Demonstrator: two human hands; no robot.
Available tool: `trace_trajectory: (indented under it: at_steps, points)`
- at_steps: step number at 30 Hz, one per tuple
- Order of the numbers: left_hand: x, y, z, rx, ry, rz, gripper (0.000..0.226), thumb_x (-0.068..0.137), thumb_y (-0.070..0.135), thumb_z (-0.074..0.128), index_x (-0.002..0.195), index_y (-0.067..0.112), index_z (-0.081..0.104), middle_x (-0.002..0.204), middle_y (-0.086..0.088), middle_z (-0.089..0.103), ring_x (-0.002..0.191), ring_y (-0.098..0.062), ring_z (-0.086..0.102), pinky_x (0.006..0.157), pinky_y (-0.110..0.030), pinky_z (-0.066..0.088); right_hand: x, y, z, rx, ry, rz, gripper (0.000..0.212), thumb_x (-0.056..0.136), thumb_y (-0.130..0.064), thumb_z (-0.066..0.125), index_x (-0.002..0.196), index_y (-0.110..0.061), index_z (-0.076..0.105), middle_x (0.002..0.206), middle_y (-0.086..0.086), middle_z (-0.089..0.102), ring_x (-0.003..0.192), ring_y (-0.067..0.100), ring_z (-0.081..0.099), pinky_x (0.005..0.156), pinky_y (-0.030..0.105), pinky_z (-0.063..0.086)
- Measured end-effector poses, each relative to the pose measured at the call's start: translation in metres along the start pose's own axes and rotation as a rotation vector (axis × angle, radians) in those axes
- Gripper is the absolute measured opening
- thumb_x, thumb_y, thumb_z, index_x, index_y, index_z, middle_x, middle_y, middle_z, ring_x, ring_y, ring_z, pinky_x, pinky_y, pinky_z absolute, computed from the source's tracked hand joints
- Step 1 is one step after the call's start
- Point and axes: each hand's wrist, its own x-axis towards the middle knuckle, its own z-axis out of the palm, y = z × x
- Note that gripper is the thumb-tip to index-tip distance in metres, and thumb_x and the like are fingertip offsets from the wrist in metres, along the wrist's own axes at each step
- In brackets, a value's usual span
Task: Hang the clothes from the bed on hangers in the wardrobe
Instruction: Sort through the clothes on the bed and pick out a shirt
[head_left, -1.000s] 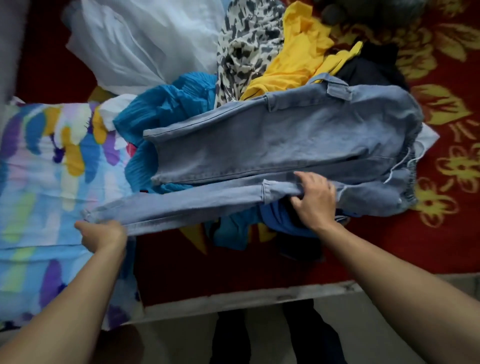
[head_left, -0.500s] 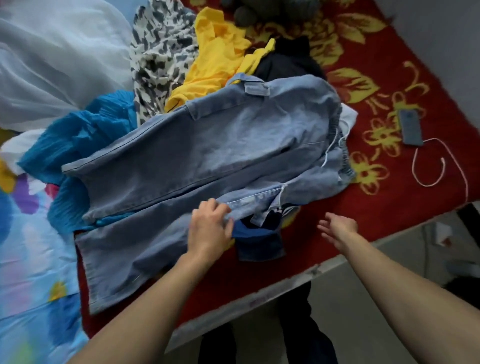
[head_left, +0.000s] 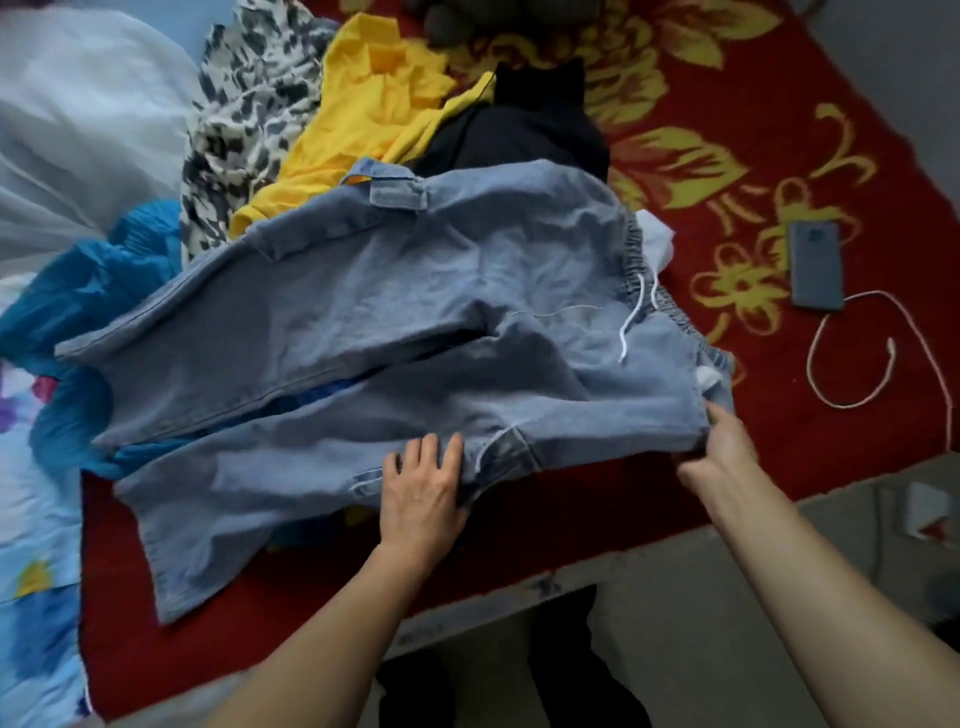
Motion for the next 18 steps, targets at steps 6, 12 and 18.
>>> trace_trajectory:
  at_steps: [6, 12, 18]
  points:
    - [-0.023, 0.03, -0.01, -0.043, -0.184, 0.082, 0.046, 0.046, 0.01, 0.082, 0.083, 0.022, 0.056, 0.071, -0.002, 0.056, 0.059, -0.025, 0.058, 0.05, -0.035, 0.045, -0.003, -0.059, -0.061, -0.021, 0.173, -0.072, 0.056, 0.046, -0.027, 0.081, 0.099, -0.012, 0.074, 0.095, 0.007, 0.075, 0.085, 0.027, 0.073, 0.075, 0.046, 0.058]
    - [0.001, -0.036, -0.096, -0.459, -0.247, -0.061, 0.028, 0.069, 0.03, 0.056, 0.09, 0.035, 0.038, 0.083, 0.003, 0.065, 0.077, -0.024, 0.062, 0.06, -0.036, 0.048, -0.069, -0.097, 0.026, -0.245, 0.054, -0.332, 0.028, 0.07, -0.008, 0.078, 0.096, -0.004, 0.071, 0.089, 0.011, 0.072, 0.076, 0.022, 0.069, 0.073, 0.037, 0.059]
    - [0.125, -0.124, -0.188, -0.508, -0.25, -0.205, 0.009, 0.07, 0.017, 0.061, 0.064, 0.016, 0.053, 0.063, -0.001, 0.057, 0.069, -0.022, 0.056, 0.057, -0.028, 0.039, -0.05, -0.144, 0.182, -0.386, -0.174, -0.285, 0.011, 0.082, -0.008, 0.071, 0.086, -0.005, 0.062, 0.088, 0.009, 0.064, 0.071, 0.019, 0.061, 0.046, 0.027, 0.051]
